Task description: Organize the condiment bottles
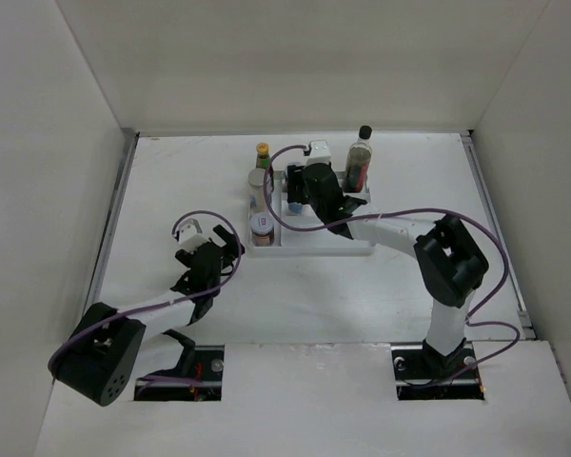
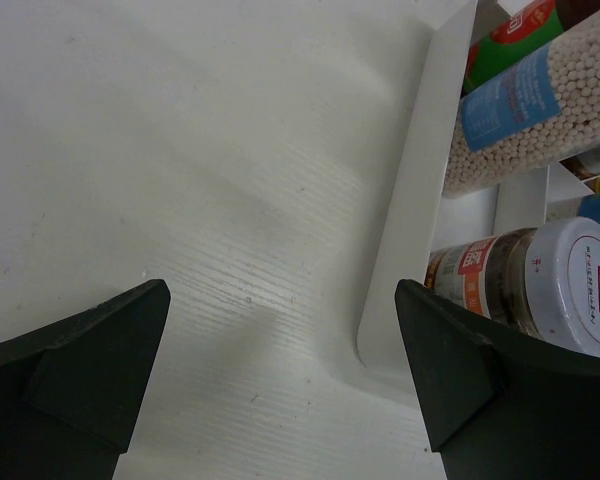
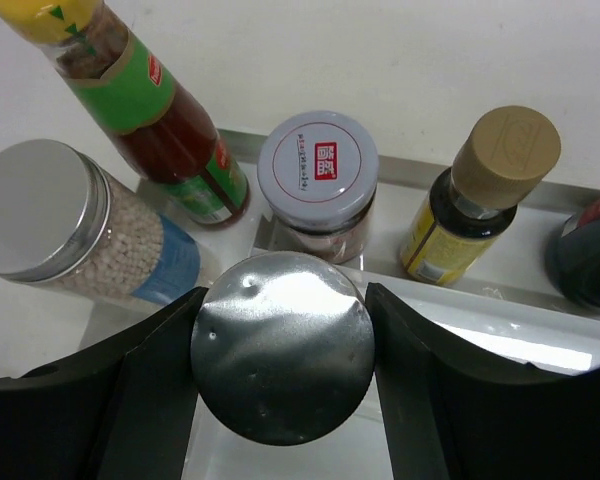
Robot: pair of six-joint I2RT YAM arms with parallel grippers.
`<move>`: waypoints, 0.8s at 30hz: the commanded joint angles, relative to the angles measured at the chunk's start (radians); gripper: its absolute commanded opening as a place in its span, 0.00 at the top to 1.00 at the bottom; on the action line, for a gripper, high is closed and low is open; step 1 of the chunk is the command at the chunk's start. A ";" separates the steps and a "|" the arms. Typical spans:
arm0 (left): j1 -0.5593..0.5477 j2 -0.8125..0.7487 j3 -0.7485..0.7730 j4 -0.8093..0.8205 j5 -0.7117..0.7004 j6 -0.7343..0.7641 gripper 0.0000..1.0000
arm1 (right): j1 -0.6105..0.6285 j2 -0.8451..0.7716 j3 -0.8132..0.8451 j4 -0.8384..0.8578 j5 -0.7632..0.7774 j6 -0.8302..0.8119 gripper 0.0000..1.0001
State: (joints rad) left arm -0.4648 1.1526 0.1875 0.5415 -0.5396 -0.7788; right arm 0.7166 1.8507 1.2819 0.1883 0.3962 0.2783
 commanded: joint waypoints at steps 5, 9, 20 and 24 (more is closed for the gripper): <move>0.008 0.024 0.064 -0.023 0.000 -0.005 0.00 | 0.030 -0.010 0.036 0.109 0.006 -0.007 0.13; 0.010 0.022 0.101 -0.095 -0.011 0.000 0.00 | 0.028 -0.106 -0.009 0.117 0.007 0.001 0.00; 0.036 -0.109 0.119 -0.250 -0.045 0.016 0.00 | -0.191 -0.707 -0.587 0.287 0.092 0.149 0.00; 0.038 -0.146 0.141 -0.310 -0.045 0.016 0.00 | -0.369 -0.884 -0.765 0.304 0.087 0.289 0.00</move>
State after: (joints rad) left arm -0.4366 1.0374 0.2737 0.2787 -0.5709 -0.7723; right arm 0.4164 1.0336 0.6079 0.4339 0.4671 0.4320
